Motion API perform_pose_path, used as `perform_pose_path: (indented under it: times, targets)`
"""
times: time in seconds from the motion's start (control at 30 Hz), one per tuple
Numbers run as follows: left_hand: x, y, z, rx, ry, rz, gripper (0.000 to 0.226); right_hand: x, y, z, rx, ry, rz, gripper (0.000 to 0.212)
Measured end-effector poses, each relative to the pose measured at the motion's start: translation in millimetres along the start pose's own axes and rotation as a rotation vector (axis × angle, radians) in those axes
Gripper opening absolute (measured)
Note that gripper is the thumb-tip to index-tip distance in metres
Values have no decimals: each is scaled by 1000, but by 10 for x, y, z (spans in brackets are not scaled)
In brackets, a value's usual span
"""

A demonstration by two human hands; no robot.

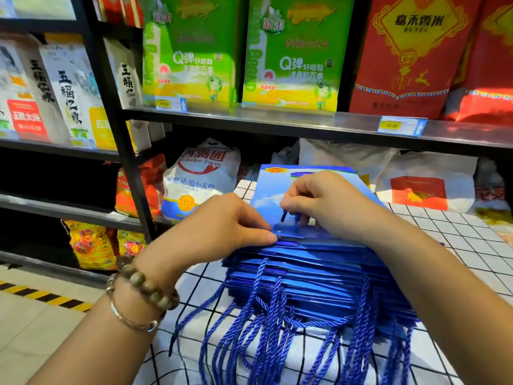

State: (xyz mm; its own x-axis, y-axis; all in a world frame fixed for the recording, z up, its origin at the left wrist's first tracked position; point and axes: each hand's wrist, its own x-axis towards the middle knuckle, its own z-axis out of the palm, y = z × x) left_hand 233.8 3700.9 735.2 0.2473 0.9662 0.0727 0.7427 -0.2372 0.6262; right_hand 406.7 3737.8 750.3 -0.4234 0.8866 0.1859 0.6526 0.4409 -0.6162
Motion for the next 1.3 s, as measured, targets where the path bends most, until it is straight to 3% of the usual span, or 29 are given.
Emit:
perform_pose_path:
  times: [0.2,0.53,0.67,0.8,0.97,1.17,1.3]
  targets:
    - [-185,-12,209,79,79,20,35,-212,111,25,109,-99,55,21]
    - [-218,94,189,15,145,0,34,-200,68,21,46,-107,36,18]
    - [-206,104,174,5,167,16,24,-195,22,-6,14,-101,48,17]
    - [-145,117,118,15,251,55,22,-191,6,-86,-106,-103,-16,32]
    - [-79,199,79,102,374,62,33,-230,-10,-247,-42,-261,-29,19]
    - [-59,262,93,195,460,24,14,-186,-7,-203,-295,-324,-89,15]
    - [-135,417,124,364,543,-1,30,-145,-38,-183,-363,-280,-137,17]
